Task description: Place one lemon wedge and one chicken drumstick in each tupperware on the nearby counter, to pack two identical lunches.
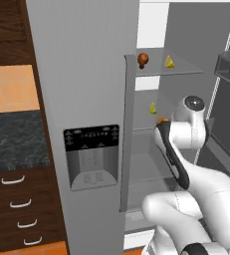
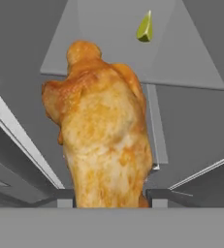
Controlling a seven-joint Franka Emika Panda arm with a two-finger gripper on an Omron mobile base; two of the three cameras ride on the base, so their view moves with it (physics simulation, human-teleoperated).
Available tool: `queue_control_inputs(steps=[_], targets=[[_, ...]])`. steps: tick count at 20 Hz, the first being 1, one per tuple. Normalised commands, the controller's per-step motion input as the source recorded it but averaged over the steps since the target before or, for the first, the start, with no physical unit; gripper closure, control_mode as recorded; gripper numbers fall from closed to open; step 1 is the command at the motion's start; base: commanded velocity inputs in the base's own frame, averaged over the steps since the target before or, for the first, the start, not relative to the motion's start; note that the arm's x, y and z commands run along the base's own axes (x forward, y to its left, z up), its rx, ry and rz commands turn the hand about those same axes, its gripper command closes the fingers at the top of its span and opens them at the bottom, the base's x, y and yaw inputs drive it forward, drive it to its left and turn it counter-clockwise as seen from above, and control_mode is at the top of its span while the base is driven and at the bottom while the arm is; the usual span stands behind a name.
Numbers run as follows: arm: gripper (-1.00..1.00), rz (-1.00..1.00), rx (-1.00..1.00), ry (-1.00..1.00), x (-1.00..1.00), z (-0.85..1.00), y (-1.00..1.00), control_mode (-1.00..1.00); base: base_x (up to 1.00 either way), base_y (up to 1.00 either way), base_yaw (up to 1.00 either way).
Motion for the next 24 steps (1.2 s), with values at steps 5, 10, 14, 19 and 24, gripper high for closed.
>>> queue_control_inputs(steps=[5, 10, 14, 19, 24], targets=[[1.0, -0.01, 0.0, -0.03, -0.97, 0.48, 0.0, -1.0, 0.0, 0.0, 0.0], [1.0, 0.0, 0.0, 0.0, -0.59, 0.0, 0.0, -1.0, 0.0, 0.0, 0.0], [1.0, 0.0, 0.0, 0.0, -0.13, 0.0, 0.1, 1.0, -0.64, 0.73, 0.0], [1.0, 0.0, 0.0, 0.0, 0.0, 0.0, 0.0, 1.0, -0.65, 1.0, 0.06], [1.0, 0.0, 0.0, 0.0, 0.0, 0.0, 0.0, 1.0, 0.01, 1.0, 0.03]])
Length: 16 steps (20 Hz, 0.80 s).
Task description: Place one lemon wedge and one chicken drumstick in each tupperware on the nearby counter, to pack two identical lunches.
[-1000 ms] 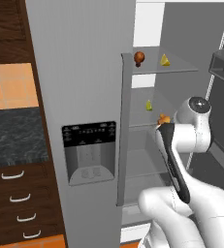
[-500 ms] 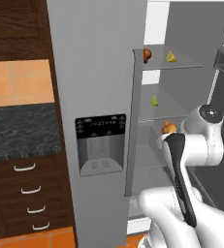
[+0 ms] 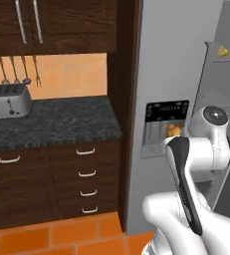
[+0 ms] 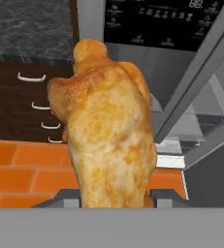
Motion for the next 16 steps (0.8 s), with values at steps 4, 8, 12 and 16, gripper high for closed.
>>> queue_control_inputs(steps=[4, 8, 12, 16], targets=[[1.0, 0.0, 0.0, 0.0, 0.0, 0.0, 0.0, 1.0, 0.54, 1.0, 0.0], [1.0, 0.0, 0.0, 0.0, 0.0, 0.0, 0.0, 1.0, 0.32, 1.0, 0.0], [1.0, 0.0, 0.0, 0.0, 0.0, 0.0, 0.0, 1.0, 0.33, 1.0, 0.0], [1.0, 0.0, 0.0, 0.0, 0.0, 0.0, 0.0, 1.0, 0.78, 1.0, 0.0]])
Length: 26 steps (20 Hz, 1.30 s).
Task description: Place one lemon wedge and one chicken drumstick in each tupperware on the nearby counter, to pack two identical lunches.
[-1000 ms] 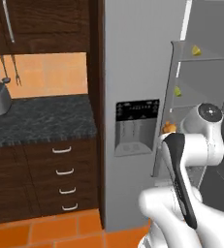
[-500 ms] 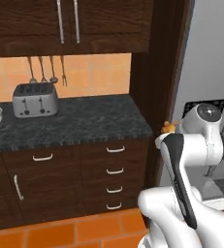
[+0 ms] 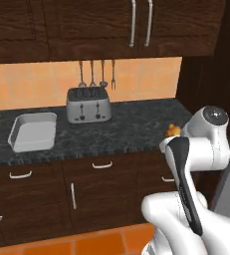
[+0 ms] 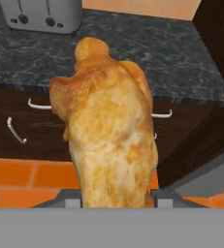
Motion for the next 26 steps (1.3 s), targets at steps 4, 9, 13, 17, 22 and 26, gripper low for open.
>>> queue_control_inputs(steps=[4, 9, 13, 17, 22, 26], targets=[[1.0, 0.0, 0.0, 0.0, 0.0, 0.0, 0.0, 1.0, 0.74, 1.0, 0.0], [1.0, 0.0, 0.0, 0.0, 0.0, 0.0, 0.0, 1.0, 0.14, 0.99, -0.01], [1.0, 0.0, 0.0, 0.0, 0.0, 0.0, 0.0, 1.0, 0.55, 0.97, 0.0], [1.0, 0.0, 0.0, 0.0, 0.0, 0.0, 0.0, 1.0, 0.79, 0.6, 0.0], [1.0, 0.0, 0.0, 0.02, 0.31, -0.15, 0.06, -1.0, 0.48, 0.16, 0.0], [1.0, 0.0, 0.01, 0.07, 0.86, -0.63, 0.1, -1.0, 0.0, 0.0, 0.0]])
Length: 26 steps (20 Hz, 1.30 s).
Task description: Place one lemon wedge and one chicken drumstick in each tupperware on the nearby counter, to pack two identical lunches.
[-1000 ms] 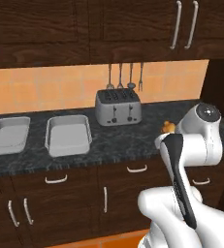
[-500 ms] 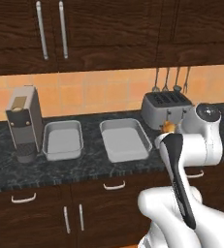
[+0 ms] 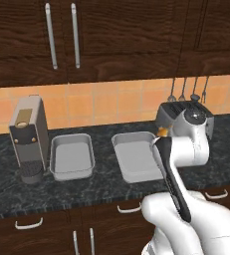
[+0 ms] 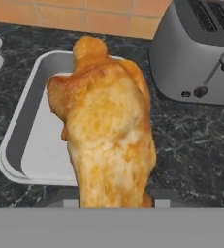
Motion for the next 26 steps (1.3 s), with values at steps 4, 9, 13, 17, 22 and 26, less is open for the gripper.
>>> queue_control_inputs(steps=[4, 9, 13, 17, 22, 26], targets=[[1.0, 0.01, 0.0, 0.15, 0.96, -0.83, 0.03, -1.0, 0.0, 0.0, 0.0], [1.0, 0.04, 0.01, 0.22, 0.66, -0.16, 0.24, -1.0, 0.0, 0.0, 0.0], [1.0, 0.09, 0.01, 0.36, 0.1, -0.06, 0.14, -1.0, 0.0, 0.0, 0.0], [1.0, 0.04, -0.01, 0.15, -0.14, -0.49, 0.0, -1.0, 0.0, 0.0, 0.0], [1.0, 0.0, 0.0, 0.0, 0.07, -0.49, 0.04, -1.0, 0.0, 0.0, 0.0], [1.0, 0.0, 0.0, 0.01, 0.46, -0.33, 0.15, -1.0, 0.0, 0.0, 0.0]])
